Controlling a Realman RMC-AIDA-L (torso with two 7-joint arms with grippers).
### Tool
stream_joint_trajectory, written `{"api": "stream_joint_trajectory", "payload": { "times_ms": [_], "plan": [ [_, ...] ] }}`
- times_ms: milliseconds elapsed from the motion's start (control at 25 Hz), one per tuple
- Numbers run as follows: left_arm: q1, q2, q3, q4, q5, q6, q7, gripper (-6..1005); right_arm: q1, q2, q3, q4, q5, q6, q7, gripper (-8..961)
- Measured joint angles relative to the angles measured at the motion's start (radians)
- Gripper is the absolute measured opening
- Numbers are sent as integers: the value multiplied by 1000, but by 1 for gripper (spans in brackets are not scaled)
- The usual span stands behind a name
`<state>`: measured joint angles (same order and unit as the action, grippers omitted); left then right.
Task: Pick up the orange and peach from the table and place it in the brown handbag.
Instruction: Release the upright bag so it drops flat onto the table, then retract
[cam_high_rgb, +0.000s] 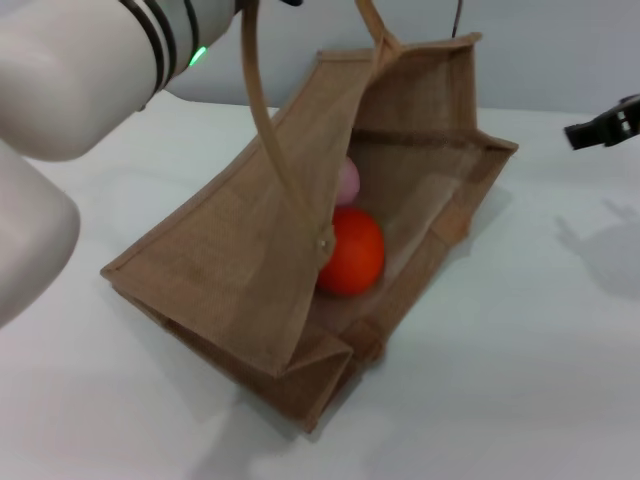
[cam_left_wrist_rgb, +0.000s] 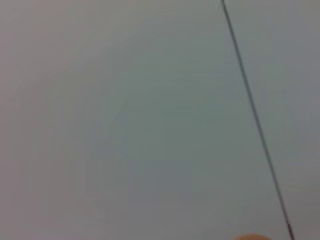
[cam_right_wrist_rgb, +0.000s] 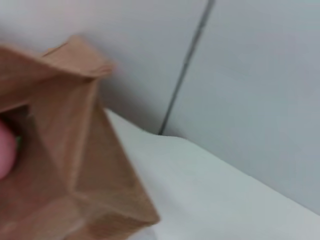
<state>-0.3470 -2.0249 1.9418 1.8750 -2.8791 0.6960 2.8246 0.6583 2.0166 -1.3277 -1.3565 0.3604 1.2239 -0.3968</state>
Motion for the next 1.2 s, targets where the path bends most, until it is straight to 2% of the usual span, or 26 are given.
{"api": "stream_joint_trajectory", "payload": {
  "times_ms": [320,840,1080,1200],
  "plan": [
    [-16,-4,7,-10,-17,-5,13,204,5,2,4,10,-4,2,-2,768],
    [-21,-3,-3,-75,-24,-91,-143,603,21,1,4,56,-5,2,-2,767],
    [-22,-2,6,-70,-24,-108,-189,840,29,1,4,70,-6,2,-2,767],
    [-17,-1,6,-70,-24,-142,-221,866,29,1,4,70,-6,3,-2,767]
  ]
}}
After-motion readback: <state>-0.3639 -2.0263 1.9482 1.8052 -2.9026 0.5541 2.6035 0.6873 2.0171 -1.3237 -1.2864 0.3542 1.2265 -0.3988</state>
